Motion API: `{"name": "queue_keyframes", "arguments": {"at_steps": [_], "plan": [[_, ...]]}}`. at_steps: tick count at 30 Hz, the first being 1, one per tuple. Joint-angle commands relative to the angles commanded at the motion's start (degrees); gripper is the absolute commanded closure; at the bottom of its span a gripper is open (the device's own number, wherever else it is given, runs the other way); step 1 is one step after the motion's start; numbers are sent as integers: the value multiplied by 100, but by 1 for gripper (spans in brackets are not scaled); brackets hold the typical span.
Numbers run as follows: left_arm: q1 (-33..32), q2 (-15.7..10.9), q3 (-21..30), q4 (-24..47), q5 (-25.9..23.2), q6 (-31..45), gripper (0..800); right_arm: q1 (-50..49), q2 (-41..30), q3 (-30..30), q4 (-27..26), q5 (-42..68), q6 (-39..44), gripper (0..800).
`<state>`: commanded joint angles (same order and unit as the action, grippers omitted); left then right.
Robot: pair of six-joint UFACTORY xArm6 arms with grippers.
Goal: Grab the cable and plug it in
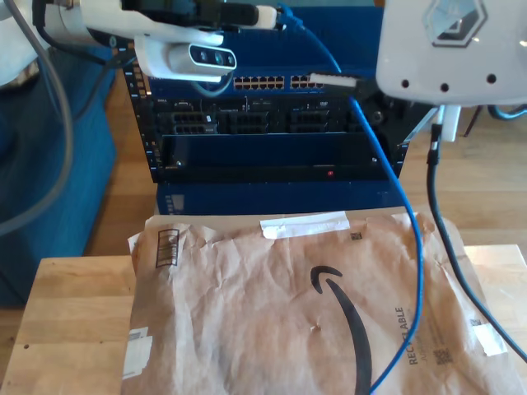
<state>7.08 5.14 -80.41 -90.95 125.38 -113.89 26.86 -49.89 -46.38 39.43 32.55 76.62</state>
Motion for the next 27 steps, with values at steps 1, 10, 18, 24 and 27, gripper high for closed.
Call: {"name": "queue_keyframes", "arguments": {"at_steps": [1, 10, 18, 24, 27], "plan": [[0, 0, 0, 0, 0, -9, 767, 9, 0, 9, 0, 0, 0, 13], [0, 88, 0, -167, 202, -141, 767, 132, 0, 114, 26, -202, 26, 292], [-9, 97, 0, -167, 193, -141, 766, 176, 0, 149, 123, -290, 26, 376], [-9, 114, 0, -158, 220, -141, 764, 185, 0, 149, 290, -290, 35, 463], [-9, 114, 0, -158, 220, -141, 766, 193, 9, 149, 378, -290, 35, 490]]}}
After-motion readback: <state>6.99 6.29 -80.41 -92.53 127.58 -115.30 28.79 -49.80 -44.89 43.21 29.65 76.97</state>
